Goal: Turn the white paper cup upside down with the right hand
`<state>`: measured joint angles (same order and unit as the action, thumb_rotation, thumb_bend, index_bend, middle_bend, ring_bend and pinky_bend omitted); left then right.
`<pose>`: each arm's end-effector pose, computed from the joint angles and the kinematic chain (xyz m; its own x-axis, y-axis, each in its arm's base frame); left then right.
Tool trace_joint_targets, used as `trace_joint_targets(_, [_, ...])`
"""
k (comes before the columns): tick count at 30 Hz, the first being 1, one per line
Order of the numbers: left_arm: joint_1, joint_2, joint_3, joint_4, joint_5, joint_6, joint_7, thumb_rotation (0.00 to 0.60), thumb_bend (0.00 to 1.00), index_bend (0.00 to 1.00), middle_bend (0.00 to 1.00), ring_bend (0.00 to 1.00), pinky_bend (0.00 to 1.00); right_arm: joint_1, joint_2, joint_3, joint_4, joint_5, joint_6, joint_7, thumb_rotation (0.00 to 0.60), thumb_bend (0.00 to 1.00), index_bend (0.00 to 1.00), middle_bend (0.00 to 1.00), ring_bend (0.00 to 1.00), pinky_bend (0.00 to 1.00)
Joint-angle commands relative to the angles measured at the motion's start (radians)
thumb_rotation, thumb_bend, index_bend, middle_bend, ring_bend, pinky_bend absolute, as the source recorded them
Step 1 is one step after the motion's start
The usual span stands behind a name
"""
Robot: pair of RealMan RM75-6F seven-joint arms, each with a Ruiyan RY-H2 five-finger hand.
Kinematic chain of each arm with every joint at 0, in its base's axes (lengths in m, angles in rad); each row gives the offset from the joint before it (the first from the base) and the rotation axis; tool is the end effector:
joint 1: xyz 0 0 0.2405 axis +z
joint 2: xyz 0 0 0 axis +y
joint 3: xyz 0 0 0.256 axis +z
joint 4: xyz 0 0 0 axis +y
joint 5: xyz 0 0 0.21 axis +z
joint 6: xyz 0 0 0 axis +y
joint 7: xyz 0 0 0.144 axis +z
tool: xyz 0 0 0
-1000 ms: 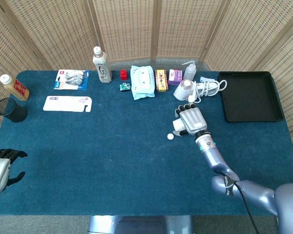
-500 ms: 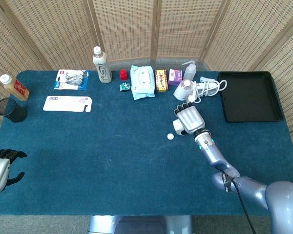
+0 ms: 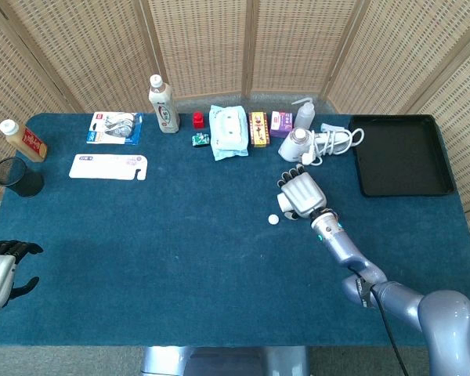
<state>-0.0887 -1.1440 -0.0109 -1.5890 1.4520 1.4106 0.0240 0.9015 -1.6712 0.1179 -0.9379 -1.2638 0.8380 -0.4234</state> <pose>-0.3264 0.1733 0.1408 0.4091 0.1146 0.9053 0.9091 0.0343 -0.4152 -0.1722 -0.4241 -0.0191 0.8297 -0.0001 0.5582 -0.4975 -0.4538 0.7393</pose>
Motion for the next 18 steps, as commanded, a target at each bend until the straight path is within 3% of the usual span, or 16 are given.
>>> trace_joint_targets(1, [0.000, 0.000, 0.000, 0.002, -0.002, -0.003, -0.001, 0.600, 0.20, 0.37, 0.40, 0.27, 0.20, 0.005, -0.011, -0.001, 0.017, -0.007, -0.006, -0.003, 0.396, 0.23, 0.40, 0.30, 0.27, 0.18])
trace_joint_targets(6, [0.002, 0.000, 0.000, 0.006, -0.003, 0.000, -0.009, 0.600, 0.20, 0.37, 0.40, 0.27, 0.20, 0.011, -0.030, -0.004, 0.058, -0.028, -0.005, -0.009, 0.463, 0.23, 0.47, 0.32, 0.29, 0.18])
trace_joint_targets(11, [0.003, -0.001, 0.002, 0.011, -0.003, -0.004, -0.018, 0.600, 0.20, 0.37, 0.40, 0.27, 0.20, 0.005, -0.033, 0.003, 0.064, -0.034, 0.003, 0.019, 0.469, 0.23, 0.49, 0.32, 0.30, 0.18])
trace_joint_targets(15, [0.001, -0.002, 0.002, 0.013, 0.000, -0.006, -0.018, 0.600, 0.20, 0.37, 0.40, 0.27, 0.20, -0.009, -0.023, 0.033, 0.033, -0.017, 0.025, 0.069, 0.468, 0.23, 0.50, 0.32, 0.30, 0.18])
trace_joint_targets(18, [-0.001, -0.003, 0.001, 0.012, 0.003, -0.005, -0.016, 0.600, 0.20, 0.37, 0.40, 0.27, 0.20, -0.025, -0.002, 0.090, -0.034, 0.037, 0.030, 0.151, 0.469, 0.23, 0.50, 0.32, 0.30, 0.18])
